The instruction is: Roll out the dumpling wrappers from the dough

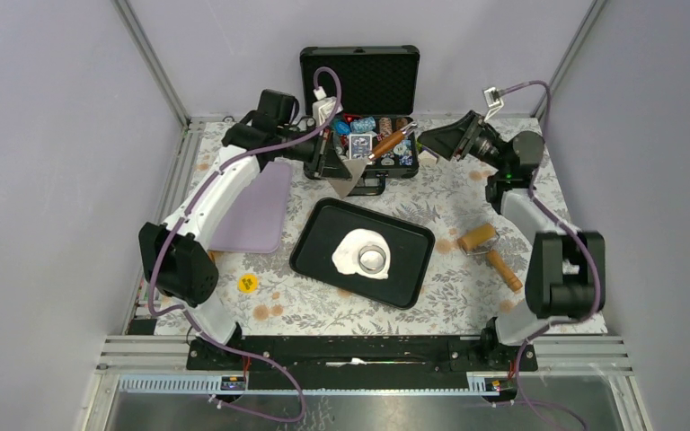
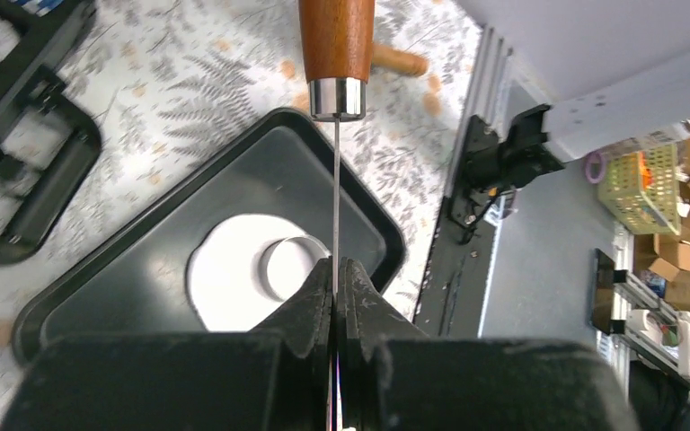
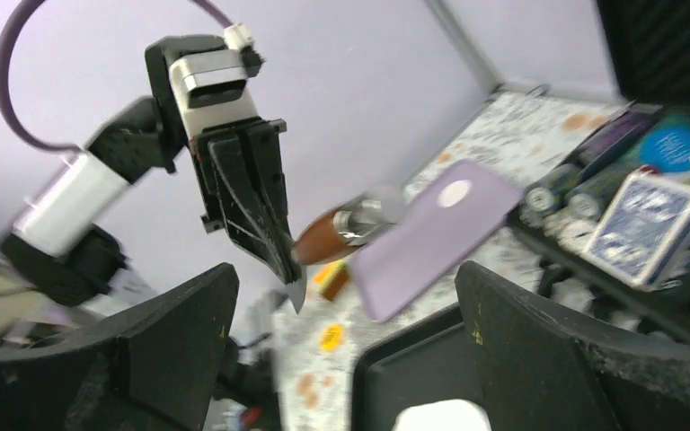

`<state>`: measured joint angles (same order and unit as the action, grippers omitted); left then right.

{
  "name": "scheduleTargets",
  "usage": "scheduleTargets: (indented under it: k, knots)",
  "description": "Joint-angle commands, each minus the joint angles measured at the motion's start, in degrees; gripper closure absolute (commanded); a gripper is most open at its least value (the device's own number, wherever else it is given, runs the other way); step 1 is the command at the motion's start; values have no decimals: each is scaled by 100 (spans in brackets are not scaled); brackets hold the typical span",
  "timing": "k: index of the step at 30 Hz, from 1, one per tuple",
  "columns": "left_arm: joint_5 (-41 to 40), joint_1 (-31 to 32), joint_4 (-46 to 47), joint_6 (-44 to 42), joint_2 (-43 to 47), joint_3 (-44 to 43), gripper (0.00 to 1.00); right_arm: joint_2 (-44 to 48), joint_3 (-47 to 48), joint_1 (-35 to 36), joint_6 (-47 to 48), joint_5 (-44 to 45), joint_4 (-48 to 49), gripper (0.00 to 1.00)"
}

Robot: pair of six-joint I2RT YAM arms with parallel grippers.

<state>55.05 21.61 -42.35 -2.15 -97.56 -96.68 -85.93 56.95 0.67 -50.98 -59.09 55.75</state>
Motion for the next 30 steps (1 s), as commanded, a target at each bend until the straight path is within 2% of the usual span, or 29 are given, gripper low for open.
scheduleTargets:
  k: [1, 5, 8, 12, 16, 30]
  knots:
    - [819, 123, 1058, 735, 245, 211, 100, -802, -41, 71, -3515, -457, 3859, 3]
    - [1032, 207, 1496, 1284, 173, 367, 100, -834, -189, 388, -3081, -616, 3961, 3]
    - [973, 354, 1554, 1349, 136, 424, 100, -786, -315, 799, -2551, -736, 3915, 7]
    - [943, 528, 1563, 1400, 76, 449, 100, -850, -364, 1075, -2332, -691, 3897, 13]
    - [934, 566, 1596, 1459, 54, 459, 100, -890, -426, 1096, -2220, -627, 3935, 23]
    - [626, 566, 1710, 1496, 125, 753, 100, -323, -776, 910, -2050, 16, 4078, 27]
